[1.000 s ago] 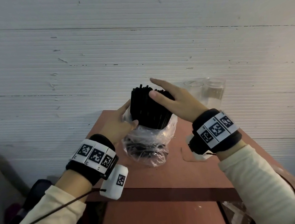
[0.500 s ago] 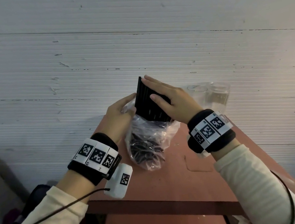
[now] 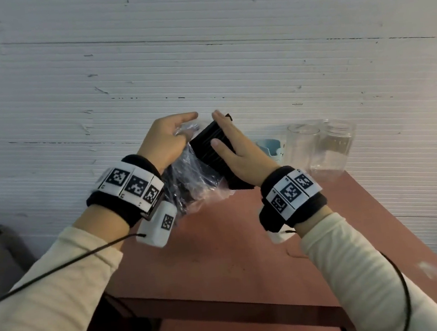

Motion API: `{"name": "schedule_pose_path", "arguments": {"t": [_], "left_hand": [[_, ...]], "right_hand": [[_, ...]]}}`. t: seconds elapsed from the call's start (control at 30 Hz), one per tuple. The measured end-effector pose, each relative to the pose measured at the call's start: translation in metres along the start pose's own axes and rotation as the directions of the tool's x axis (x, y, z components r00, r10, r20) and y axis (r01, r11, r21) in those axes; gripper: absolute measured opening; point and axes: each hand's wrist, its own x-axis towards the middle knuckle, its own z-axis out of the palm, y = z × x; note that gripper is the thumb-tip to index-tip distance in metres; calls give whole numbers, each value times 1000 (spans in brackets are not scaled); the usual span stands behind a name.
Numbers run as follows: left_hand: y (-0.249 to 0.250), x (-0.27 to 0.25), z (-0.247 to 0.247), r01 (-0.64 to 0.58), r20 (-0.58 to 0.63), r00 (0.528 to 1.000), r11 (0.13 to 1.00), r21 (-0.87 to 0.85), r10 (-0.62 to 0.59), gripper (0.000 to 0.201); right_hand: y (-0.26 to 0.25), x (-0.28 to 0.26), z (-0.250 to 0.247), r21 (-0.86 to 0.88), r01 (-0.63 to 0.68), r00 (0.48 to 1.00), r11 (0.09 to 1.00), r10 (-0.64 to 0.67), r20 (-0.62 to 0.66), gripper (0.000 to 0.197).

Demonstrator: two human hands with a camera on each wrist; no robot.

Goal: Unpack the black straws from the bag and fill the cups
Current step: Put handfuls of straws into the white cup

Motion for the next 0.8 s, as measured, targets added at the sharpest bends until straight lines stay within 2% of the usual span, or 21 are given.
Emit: {"name": "schedule_pose_path", "arguments": {"t": [0.1,0.23,0.33,0.4,0.5,0.63,0.73,0.8], "left_hand": [[-1,4,0,-16,19,1000,995,95,14,38],[-18,4,8,-14,148,989,975,220,-20,39],[-38,5,12,21,218,972,952,307,-92,42],[-46,4,14,44,260,954,925,376,-151,47],[-52,4,20,47,315,929,909,414,-192,52],[-61,13,31,79,366,903,923,377,-227,55],[-67,24,36,91,401,880,918,387,-256,57],[-71,31,38,106,415,869,919,379,-271,59]], "right_hand": [[0,-5,9,53,-78,995,996,75,59,59],[14,-9,6,150,-240,964,959,217,153,61],[34,-14,-6,255,-336,941,907,337,41,59],[55,-14,-13,232,-418,890,878,447,-86,59],[87,-12,-18,194,-572,772,797,603,-203,66],[120,-4,-22,188,-735,627,652,758,-177,73],[140,5,-25,160,-789,579,593,805,-130,76],[150,10,-25,142,-802,570,581,814,-109,76]]}}
